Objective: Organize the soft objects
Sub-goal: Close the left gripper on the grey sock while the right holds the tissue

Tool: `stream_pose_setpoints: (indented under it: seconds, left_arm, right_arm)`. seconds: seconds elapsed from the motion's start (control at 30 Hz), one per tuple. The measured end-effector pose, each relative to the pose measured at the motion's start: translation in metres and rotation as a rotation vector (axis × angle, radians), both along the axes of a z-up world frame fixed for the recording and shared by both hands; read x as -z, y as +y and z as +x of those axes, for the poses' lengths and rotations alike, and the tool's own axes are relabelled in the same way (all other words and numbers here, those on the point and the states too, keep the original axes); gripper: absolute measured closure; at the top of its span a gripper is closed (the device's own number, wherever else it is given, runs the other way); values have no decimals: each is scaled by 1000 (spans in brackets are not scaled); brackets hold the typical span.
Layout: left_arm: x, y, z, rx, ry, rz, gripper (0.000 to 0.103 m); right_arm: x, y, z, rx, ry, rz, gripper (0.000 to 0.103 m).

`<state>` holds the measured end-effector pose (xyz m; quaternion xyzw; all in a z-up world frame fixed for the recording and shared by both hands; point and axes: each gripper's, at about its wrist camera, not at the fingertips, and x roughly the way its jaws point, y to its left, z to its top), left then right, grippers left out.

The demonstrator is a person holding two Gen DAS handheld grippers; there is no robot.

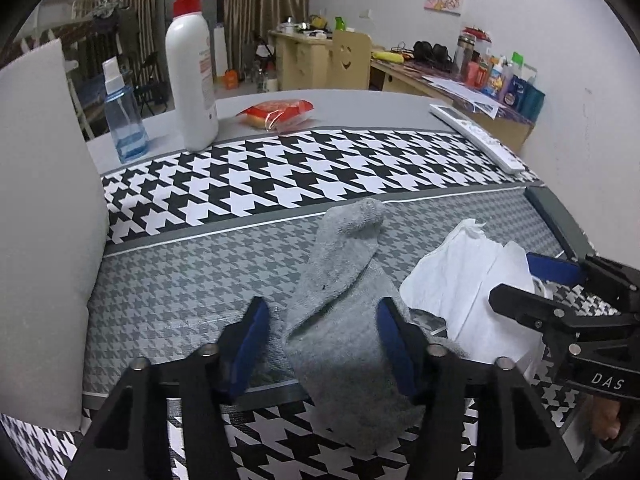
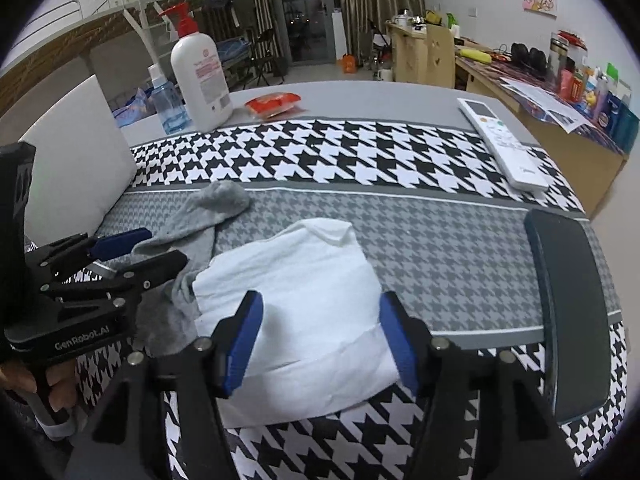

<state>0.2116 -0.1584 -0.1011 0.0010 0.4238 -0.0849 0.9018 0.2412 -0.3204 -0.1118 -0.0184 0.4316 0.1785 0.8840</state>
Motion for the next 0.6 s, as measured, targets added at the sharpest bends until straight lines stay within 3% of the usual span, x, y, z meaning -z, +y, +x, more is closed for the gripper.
stream_pose_setpoints:
  seconds: [0.1,0.17,0.27,0.47,0.6]
  left_arm:
    - [-1,1,2,0,8,5,60]
    - [-1,3,5,-14,13,5,77]
    - [-1,1,3,6,5,11,90]
    - [-2,1,1,33,2,-24,96]
    - [-11,5,-5,36,-42,-36,97]
  right_arm:
    - [1,2,-1,-11,-1,-9,35]
    - [1,3,-1,-12,-1,-19,33]
    - [1,4,-1,-16,-1,-17,33]
    - [4,4,-2,-10,6,-25,33]
    - [4,7,-3,-10,-2,-44,33]
